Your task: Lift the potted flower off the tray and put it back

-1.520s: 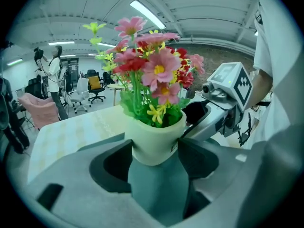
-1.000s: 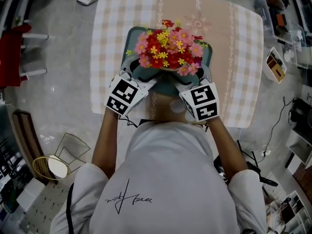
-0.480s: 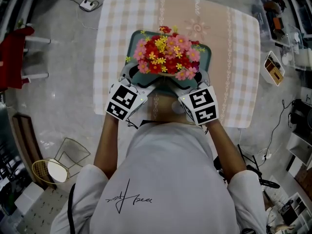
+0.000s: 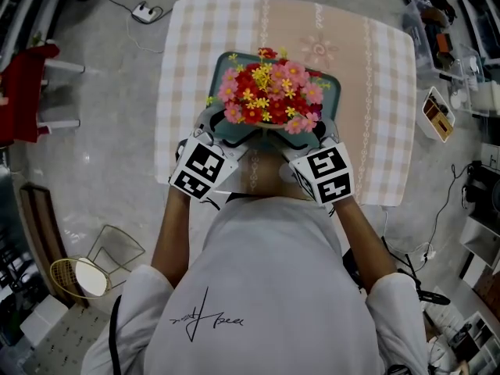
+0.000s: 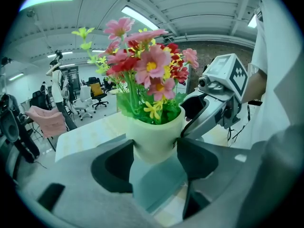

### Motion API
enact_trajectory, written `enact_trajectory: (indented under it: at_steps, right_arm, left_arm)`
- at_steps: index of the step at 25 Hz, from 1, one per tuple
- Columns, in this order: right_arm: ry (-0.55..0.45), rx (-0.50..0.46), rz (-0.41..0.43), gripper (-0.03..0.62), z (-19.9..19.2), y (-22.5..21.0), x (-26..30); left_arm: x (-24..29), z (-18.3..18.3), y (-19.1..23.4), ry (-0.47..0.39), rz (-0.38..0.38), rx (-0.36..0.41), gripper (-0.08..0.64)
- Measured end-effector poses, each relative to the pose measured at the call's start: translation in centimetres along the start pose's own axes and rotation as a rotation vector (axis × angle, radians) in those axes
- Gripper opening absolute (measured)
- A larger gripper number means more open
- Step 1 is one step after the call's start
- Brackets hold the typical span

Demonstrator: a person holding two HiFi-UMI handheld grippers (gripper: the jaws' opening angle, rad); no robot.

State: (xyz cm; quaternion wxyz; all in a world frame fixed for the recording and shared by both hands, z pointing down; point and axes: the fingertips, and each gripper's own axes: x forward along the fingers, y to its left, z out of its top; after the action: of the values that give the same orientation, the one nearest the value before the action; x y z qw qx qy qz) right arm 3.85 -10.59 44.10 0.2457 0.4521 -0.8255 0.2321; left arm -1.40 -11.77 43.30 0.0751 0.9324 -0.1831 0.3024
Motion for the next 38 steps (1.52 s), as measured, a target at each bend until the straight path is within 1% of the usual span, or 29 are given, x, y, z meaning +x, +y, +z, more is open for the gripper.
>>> enact_trajectory:
  at_steps: [13,20,23,26,31,38]
  right_arm:
    - [-0.044,-0.009,-0.009,0.357,0.8,1.2,-1.8]
    - [-0.066,-0.014,-0.009,0.357,0.9,2.2,-3.0]
    - [-0.085,-0.011,-0.011,0.356,1.3,2.5,-3.5]
    - [-0.099,-0.019,-0.016,0.356,1.8,2.9,-3.9]
    - [-0.113,-0.026,-0.017,0.356,2.2,3.6,-4.3]
    - [-0.126,-0.026,-0.01,0.356,2.5,4.3,-5.1]
  left_arm:
    - [-1.8,1.0,-1.1,-0.05,0.01,0.005,0.285]
    - [-2.9,1.4,-2.1,-0.074,0.002,0.008,0.285]
    - [-3.4,1.7,-2.2,-0.095,-0.01,-0.004,0.285]
    - [-4.0,2.1,-2.2,-0.109,-0.005,0.003,0.285]
    - [-4.9,2.4,-2.4,-0.119,0.001,0.016,0.285]
    - [-5.9,2.7,-2.9,-0.129,0.008,0.012,0.285]
